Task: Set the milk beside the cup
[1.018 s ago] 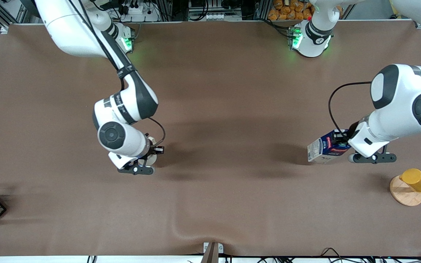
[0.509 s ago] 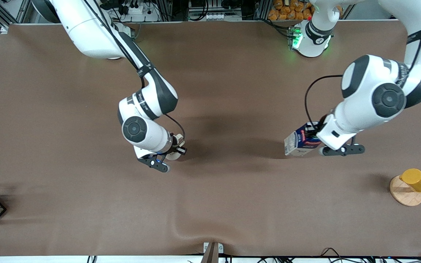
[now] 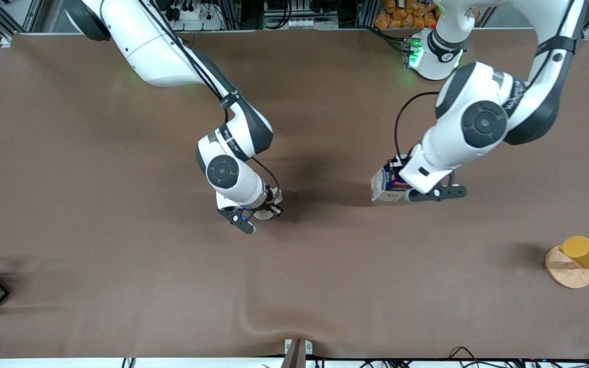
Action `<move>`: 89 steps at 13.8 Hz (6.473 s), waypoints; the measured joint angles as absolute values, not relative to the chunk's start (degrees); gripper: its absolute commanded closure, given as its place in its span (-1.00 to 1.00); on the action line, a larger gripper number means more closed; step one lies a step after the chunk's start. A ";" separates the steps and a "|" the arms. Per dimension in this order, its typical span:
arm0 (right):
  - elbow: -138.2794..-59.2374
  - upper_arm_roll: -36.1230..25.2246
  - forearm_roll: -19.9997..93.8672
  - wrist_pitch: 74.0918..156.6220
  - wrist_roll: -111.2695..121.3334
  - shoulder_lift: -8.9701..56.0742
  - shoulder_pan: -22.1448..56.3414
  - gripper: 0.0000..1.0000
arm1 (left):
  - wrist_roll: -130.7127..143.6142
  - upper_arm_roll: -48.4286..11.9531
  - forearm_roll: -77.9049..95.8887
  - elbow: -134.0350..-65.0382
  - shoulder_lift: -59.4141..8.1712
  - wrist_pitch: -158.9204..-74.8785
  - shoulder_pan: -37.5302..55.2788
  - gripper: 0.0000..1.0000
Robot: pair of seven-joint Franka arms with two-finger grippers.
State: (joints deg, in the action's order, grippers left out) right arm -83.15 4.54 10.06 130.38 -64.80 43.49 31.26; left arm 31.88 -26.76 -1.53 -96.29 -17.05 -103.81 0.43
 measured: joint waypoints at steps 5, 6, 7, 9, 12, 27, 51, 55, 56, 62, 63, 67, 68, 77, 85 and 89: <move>-82.75 4.18 10.07 131.30 -65.47 43.53 31.93 -1.00 | 35.40 -26.95 -1.36 -95.10 -17.25 -103.67 6.24 0.47; -82.30 4.03 10.07 130.81 -65.53 43.42 31.89 -1.00 | 36.19 -26.96 -1.35 -94.71 -17.47 -103.60 7.21 0.47; -81.75 3.86 10.07 129.84 -65.55 43.06 31.72 -1.00 | 37.11 -26.97 -1.34 -94.31 -17.79 -103.57 8.01 0.47; -80.68 3.47 10.07 127.27 -65.46 40.89 30.53 -1.00 | 40.53 -26.99 -1.28 -93.06 -18.99 -103.57 10.04 0.47; -79.96 3.22 10.07 118.87 -59.84 34.54 26.06 -1.00 | 46.00 -27.00 -1.28 -90.96 -21.63 -103.57 14.17 0.47; -84.17 -1.88 5.52 89.65 7.45 15.50 0.66 -1.00 | 55.74 -19.51 -2.65 -80.77 -34.01 -111.99 32.83 0.39; -90.49 -4.90 3.43 82.80 4.58 1.67 -1.99 -1.00 | 51.43 -18.87 -2.83 -78.83 -37.61 -115.41 35.81 -0.62; -90.49 -4.95 3.43 82.81 4.43 1.67 -1.99 -1.00 | 51.31 -18.35 -2.83 -78.81 -38.20 -118.04 35.81 -1.00; -90.49 -4.95 3.42 82.85 4.43 1.67 -1.99 -1.00 | 51.31 -18.20 -2.83 -78.71 -38.21 -118.27 35.80 -1.00; -88.38 -4.76 1.36 83.10 4.45 1.60 -1.97 -1.00 | 53.04 -17.66 -2.83 -76.06 -32.81 -113.90 33.72 -1.00; -87.63 -4.62 0.91 83.09 4.45 1.58 -1.95 -1.00 | 53.04 -17.56 -2.86 -75.87 -30.62 -111.79 32.29 -1.00; -86.56 -4.27 0.42 83.12 4.41 1.57 -1.73 -1.00 | 52.46 -16.89 -3.41 -75.64 -20.98 -101.58 21.81 -1.00; -86.54 -4.30 0.34 83.13 4.40 1.57 -1.75 -1.00 | 50.96 -16.81 -3.57 -75.69 -19.18 -99.41 18.47 -1.00; -86.51 -4.24 0.27 83.27 4.40 1.58 -1.70 -1.00 | 17.78 -16.86 -4.05 -76.58 -12.14 -88.60 -3.22 -1.00; -86.51 -4.23 0.26 83.33 4.40 1.58 -1.70 -1.00 | 9.28 -8.44 -2.84 -89.21 -1.24 -89.75 -0.54 -1.00; -86.51 -4.23 0.26 83.58 4.40 1.58 -1.70 -1.00 | 6.20 -7.08 -2.80 -90.75 0.07 -90.54 -0.49 -1.00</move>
State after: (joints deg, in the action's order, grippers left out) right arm -86.51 -4.23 0.26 83.58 4.40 1.58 -1.70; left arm 6.20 -7.08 -2.80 -90.75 0.07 -90.54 -0.49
